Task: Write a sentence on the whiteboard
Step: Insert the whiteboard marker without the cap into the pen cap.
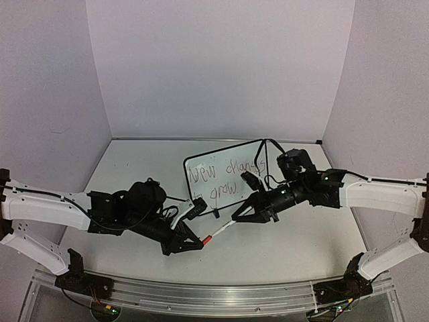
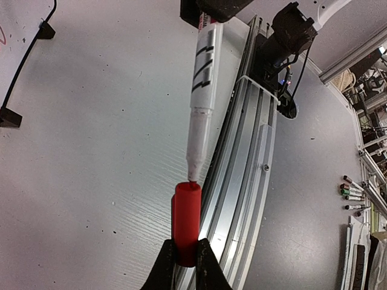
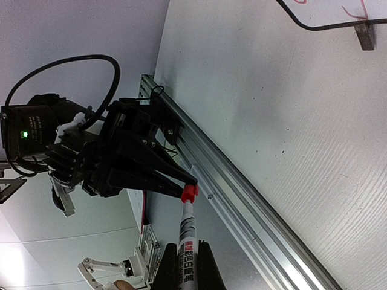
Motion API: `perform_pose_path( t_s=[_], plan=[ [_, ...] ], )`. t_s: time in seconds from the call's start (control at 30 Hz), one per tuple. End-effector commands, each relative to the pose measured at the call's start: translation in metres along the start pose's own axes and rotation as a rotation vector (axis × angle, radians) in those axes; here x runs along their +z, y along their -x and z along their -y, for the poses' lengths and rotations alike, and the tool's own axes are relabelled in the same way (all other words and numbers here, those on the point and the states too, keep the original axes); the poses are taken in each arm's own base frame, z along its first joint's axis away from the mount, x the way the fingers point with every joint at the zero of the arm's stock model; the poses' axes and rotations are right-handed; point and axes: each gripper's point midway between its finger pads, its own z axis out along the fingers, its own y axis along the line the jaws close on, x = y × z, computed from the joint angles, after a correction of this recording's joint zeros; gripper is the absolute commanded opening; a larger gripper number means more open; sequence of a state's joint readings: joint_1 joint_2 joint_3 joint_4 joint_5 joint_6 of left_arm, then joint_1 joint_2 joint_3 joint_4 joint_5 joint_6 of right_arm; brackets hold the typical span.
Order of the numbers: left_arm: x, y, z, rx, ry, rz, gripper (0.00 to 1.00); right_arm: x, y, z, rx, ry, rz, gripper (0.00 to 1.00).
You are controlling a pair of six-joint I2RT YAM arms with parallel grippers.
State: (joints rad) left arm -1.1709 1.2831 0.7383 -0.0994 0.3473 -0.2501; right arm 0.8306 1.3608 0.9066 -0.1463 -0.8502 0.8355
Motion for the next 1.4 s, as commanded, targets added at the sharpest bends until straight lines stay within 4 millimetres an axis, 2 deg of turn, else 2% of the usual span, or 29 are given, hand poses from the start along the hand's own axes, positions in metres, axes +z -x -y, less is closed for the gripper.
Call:
perform_pose_path(
  t_s=[0.0, 0.6, 0.87, 1.03, 1.37],
  plan=[
    [-0.004, 0.027, 0.012, 0.051, -0.034, 0.059, 0.00, 0.004, 0.001, -0.008, -0.033, 0.028, -0.015, 0.00],
    [0.000, 0.036, 0.009, 0.068, -0.012, 0.064, 0.00, 0.014, 0.002, -0.010, -0.043, 0.032, -0.039, 0.00],
    [0.007, 0.065, 0.008, 0.094, 0.015, 0.136, 0.00, 0.020, -0.001, -0.013, -0.051, 0.040, -0.059, 0.00],
    [0.007, 0.075, 0.005, 0.105, 0.034, 0.166, 0.00, 0.023, -0.005, -0.013, -0.055, 0.039, -0.071, 0.00],
    [-0.008, 0.110, 0.010, 0.173, 0.066, 0.291, 0.00, 0.031, -0.014, -0.008, -0.055, 0.027, -0.099, 0.00]
  ],
)
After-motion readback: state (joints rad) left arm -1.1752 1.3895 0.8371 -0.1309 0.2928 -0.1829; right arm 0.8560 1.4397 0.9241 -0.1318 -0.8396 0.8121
